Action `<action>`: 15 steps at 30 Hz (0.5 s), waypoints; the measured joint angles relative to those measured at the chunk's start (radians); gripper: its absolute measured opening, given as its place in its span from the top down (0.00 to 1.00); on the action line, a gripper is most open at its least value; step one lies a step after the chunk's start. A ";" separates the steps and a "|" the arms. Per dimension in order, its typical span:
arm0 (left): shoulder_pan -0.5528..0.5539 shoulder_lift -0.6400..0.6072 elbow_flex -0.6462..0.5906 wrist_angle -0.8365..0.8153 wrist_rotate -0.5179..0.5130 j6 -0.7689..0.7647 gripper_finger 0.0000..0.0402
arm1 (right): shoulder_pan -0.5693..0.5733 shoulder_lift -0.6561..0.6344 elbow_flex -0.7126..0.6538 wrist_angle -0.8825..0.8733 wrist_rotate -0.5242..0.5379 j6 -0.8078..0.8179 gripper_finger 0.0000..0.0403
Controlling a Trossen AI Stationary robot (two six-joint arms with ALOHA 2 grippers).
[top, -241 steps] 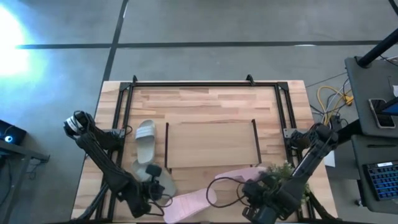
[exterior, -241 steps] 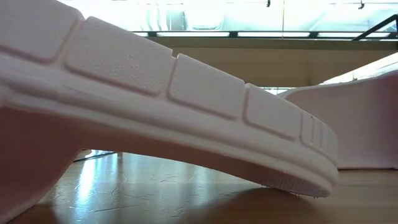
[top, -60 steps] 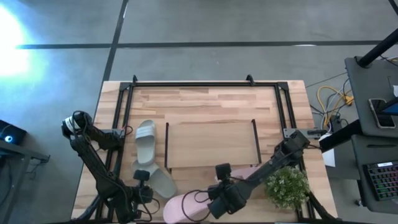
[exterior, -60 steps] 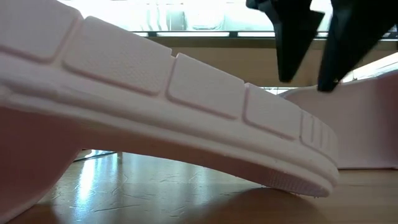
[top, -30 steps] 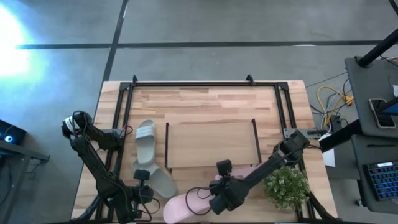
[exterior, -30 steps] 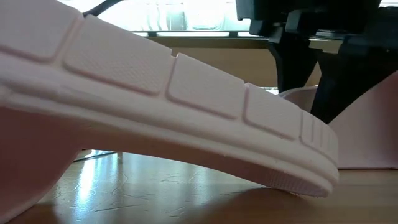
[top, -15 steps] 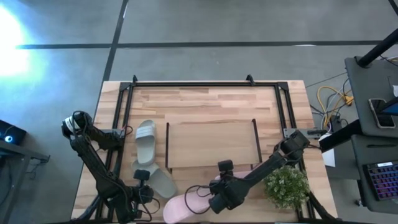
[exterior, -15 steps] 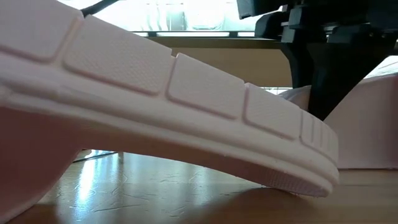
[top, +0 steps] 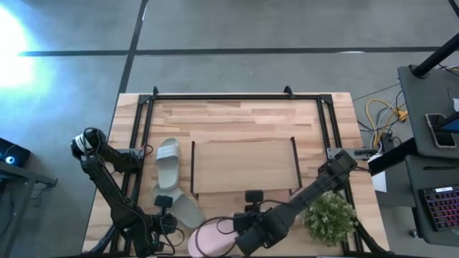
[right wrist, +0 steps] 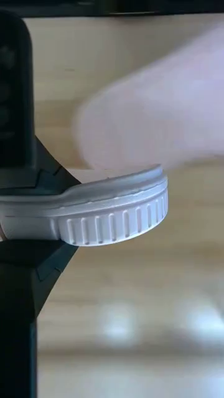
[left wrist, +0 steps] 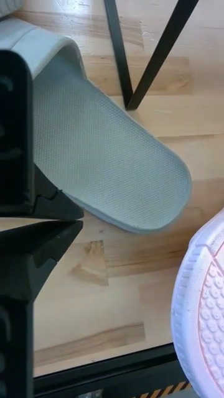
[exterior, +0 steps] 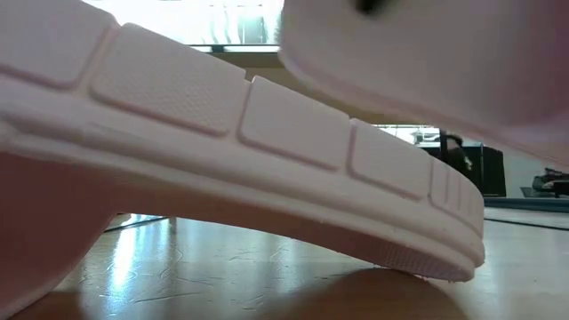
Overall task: Pick and place slides into the shelf
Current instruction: Put the right pink slide on the shelf
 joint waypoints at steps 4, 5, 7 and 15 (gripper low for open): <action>0.000 0.000 0.000 0.000 0.000 0.000 1.00 | -0.023 0.000 0.101 -0.001 0.136 0.046 0.85; 0.000 0.000 0.000 0.000 0.000 0.000 1.00 | -0.031 0.000 0.127 -0.002 0.160 0.075 0.85; 0.000 0.000 0.000 0.000 0.000 0.000 1.00 | -0.049 -0.026 0.121 0.051 0.189 0.166 0.85; -0.001 0.000 0.006 0.008 0.000 0.000 1.00 | -0.071 -0.131 0.128 0.226 0.317 0.593 0.85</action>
